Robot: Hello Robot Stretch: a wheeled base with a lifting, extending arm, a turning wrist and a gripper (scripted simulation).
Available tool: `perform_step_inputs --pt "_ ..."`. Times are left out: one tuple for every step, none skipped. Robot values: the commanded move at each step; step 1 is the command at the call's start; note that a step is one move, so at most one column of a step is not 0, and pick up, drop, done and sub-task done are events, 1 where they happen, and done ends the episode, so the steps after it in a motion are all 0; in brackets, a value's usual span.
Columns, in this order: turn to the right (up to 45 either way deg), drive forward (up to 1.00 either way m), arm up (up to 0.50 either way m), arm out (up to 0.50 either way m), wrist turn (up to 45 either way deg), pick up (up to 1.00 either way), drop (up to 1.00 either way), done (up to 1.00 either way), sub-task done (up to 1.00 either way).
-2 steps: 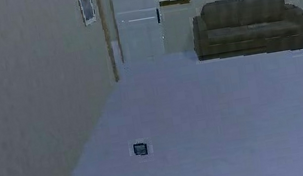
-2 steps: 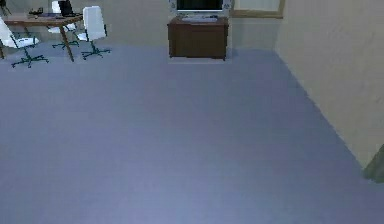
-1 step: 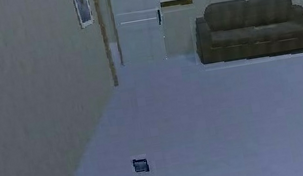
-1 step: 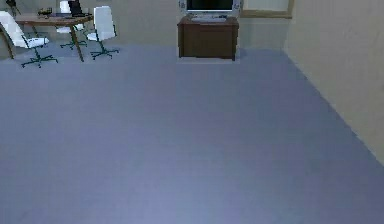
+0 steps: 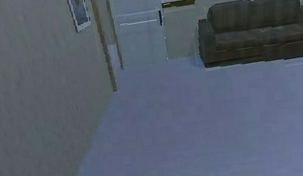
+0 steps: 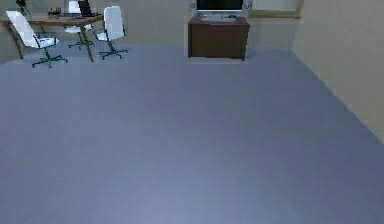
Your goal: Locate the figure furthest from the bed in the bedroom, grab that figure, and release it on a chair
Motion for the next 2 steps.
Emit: perform_step_inputs --pt "21.0 0.0 0.0 0.0 0.0 0.0 0.0 0.0 0.0" --pt "0.0 0.9 0.0 0.0 0.0 0.0 0.0 0.0 0.0"
